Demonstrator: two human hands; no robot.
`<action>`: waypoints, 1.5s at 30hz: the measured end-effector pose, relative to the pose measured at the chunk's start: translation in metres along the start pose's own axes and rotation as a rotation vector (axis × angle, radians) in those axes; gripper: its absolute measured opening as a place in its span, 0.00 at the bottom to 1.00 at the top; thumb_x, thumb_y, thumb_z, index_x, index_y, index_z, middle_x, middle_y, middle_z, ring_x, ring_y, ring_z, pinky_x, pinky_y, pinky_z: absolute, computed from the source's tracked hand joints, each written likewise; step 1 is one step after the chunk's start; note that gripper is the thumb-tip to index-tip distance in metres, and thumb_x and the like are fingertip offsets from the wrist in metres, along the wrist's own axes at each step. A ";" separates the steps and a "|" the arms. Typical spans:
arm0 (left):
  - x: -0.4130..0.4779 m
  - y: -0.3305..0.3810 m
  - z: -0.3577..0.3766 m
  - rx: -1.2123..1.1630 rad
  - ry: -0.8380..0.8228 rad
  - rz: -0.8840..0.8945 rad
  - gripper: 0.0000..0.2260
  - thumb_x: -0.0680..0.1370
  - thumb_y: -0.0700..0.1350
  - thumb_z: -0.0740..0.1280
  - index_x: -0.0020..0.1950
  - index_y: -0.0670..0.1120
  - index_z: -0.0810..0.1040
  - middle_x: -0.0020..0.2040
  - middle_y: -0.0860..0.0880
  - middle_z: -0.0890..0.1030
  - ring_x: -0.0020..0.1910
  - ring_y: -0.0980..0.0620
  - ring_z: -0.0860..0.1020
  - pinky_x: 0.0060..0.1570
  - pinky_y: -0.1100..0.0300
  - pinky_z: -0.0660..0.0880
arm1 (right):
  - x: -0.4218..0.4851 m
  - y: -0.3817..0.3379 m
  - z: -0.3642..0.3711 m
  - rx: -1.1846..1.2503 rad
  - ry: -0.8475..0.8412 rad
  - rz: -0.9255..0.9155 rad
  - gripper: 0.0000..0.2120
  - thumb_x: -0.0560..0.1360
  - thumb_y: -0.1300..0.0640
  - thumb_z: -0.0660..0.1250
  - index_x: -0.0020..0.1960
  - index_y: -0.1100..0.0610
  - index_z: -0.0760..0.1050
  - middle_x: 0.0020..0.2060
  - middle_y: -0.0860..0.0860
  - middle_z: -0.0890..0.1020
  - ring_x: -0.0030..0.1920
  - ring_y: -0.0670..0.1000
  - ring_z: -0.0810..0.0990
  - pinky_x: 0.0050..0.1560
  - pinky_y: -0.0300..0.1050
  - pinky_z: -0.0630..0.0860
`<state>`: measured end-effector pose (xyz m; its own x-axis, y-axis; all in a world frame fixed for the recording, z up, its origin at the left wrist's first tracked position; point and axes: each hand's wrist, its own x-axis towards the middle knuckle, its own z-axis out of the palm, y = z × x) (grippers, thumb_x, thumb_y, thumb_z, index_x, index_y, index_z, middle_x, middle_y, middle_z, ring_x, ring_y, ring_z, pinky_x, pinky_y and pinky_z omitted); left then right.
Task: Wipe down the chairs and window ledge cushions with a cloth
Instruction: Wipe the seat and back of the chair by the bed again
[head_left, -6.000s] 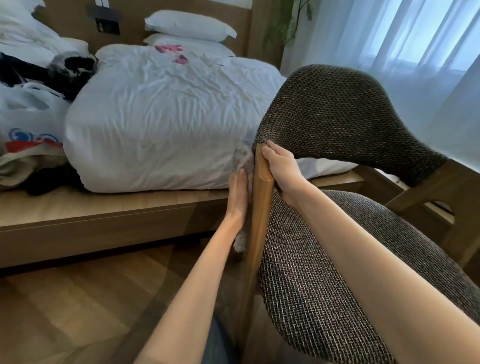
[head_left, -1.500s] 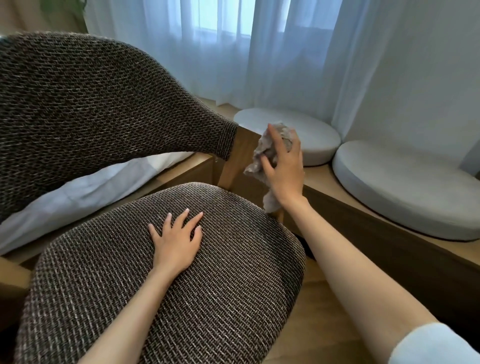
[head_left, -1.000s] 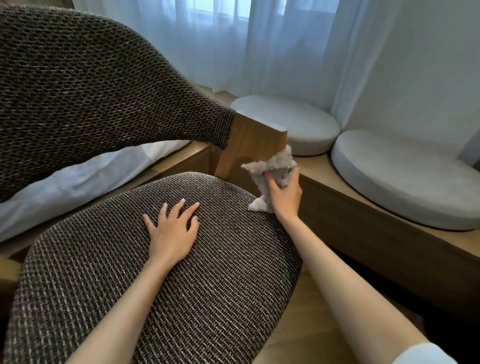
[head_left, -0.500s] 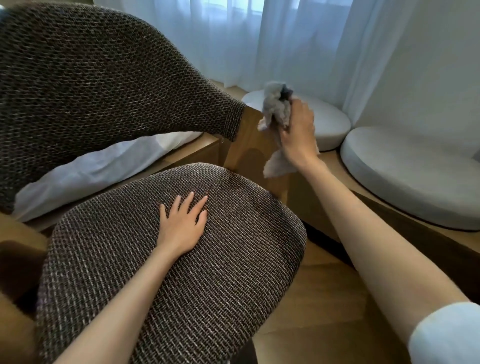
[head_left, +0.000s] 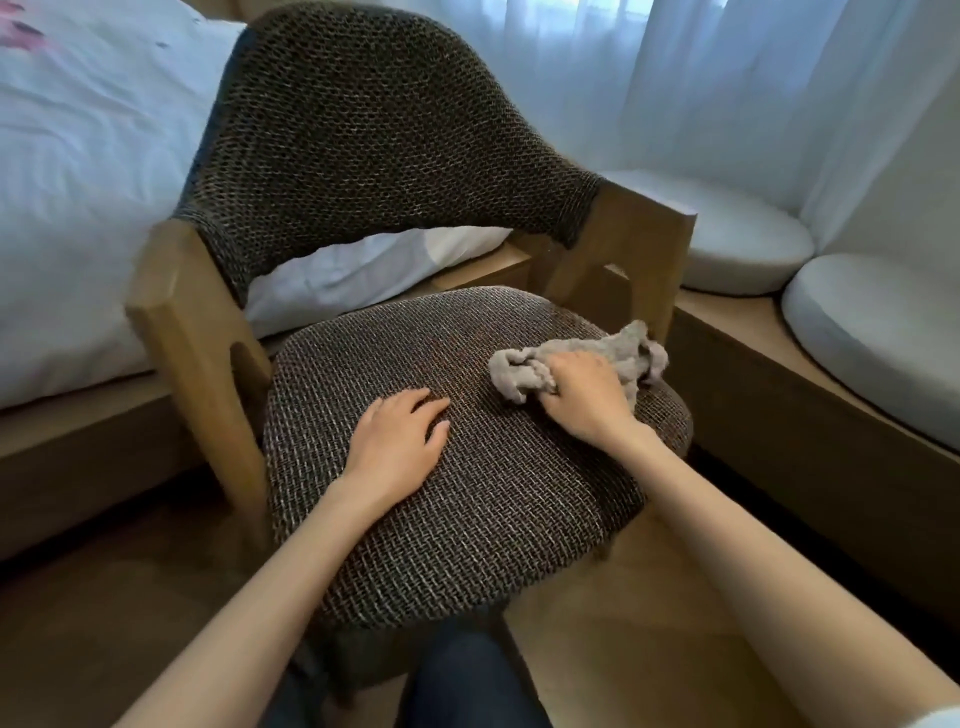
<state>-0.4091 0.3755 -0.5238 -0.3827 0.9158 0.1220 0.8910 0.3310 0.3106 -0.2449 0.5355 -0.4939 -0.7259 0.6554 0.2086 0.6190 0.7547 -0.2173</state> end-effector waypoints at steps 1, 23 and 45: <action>-0.005 -0.002 -0.001 0.007 0.009 -0.006 0.19 0.82 0.55 0.53 0.73 0.55 0.67 0.74 0.52 0.66 0.73 0.52 0.62 0.74 0.49 0.54 | -0.005 -0.007 0.001 0.050 0.033 -0.012 0.06 0.74 0.54 0.63 0.43 0.55 0.74 0.43 0.51 0.80 0.48 0.55 0.78 0.44 0.48 0.70; 0.008 0.008 -0.032 0.049 -0.389 -0.315 0.24 0.78 0.59 0.52 0.75 0.65 0.55 0.79 0.54 0.49 0.76 0.36 0.41 0.66 0.28 0.36 | -0.008 -0.034 -0.004 0.112 -0.307 0.249 0.21 0.74 0.57 0.65 0.66 0.58 0.66 0.62 0.57 0.70 0.60 0.57 0.70 0.56 0.52 0.70; 0.103 0.046 -0.183 -0.032 -0.897 -0.076 0.25 0.82 0.51 0.58 0.77 0.54 0.55 0.79 0.49 0.52 0.76 0.47 0.56 0.72 0.48 0.60 | 0.041 -0.036 -0.093 0.537 -0.732 0.548 0.07 0.77 0.62 0.60 0.53 0.53 0.70 0.47 0.50 0.78 0.48 0.54 0.77 0.44 0.47 0.72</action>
<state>-0.4519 0.4434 -0.3243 -0.0938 0.7299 -0.6771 0.8586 0.4036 0.3161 -0.2689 0.5382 -0.3886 -0.5023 0.5901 -0.6320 0.8326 0.1329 -0.5377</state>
